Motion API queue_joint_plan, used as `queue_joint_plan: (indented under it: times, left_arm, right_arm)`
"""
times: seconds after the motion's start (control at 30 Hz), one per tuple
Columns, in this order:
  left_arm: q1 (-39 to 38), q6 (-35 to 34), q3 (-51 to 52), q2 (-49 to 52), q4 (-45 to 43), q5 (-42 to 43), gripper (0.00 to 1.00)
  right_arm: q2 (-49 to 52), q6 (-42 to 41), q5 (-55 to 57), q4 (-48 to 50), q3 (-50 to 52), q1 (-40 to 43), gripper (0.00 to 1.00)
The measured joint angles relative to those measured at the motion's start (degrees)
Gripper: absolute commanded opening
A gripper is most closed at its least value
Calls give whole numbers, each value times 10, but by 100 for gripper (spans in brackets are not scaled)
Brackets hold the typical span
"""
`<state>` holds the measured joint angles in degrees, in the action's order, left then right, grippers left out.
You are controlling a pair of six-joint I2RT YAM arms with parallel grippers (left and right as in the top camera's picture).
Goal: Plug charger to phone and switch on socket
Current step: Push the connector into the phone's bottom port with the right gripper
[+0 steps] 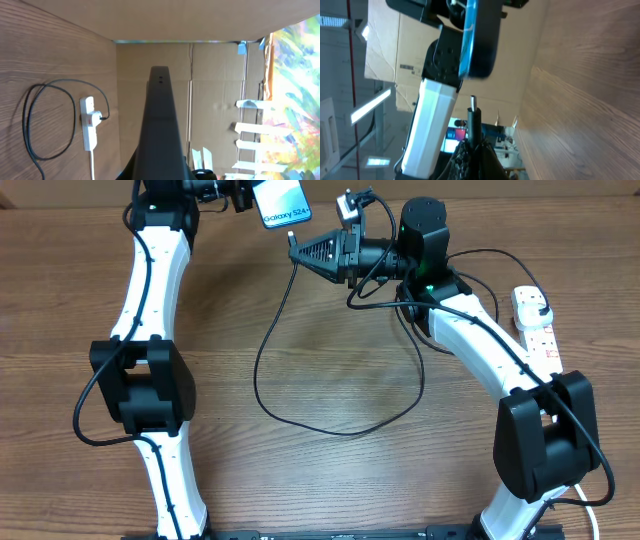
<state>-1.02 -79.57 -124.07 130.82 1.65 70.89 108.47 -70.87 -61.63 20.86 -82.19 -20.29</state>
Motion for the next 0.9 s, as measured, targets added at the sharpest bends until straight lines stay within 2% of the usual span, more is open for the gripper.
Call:
queue_joint_plan:
  times: [0.9]
  left_arm:
    - [-2,22,0,0,0,16,4]
  right_arm:
    - [0,-12,13,1,0,0,4]
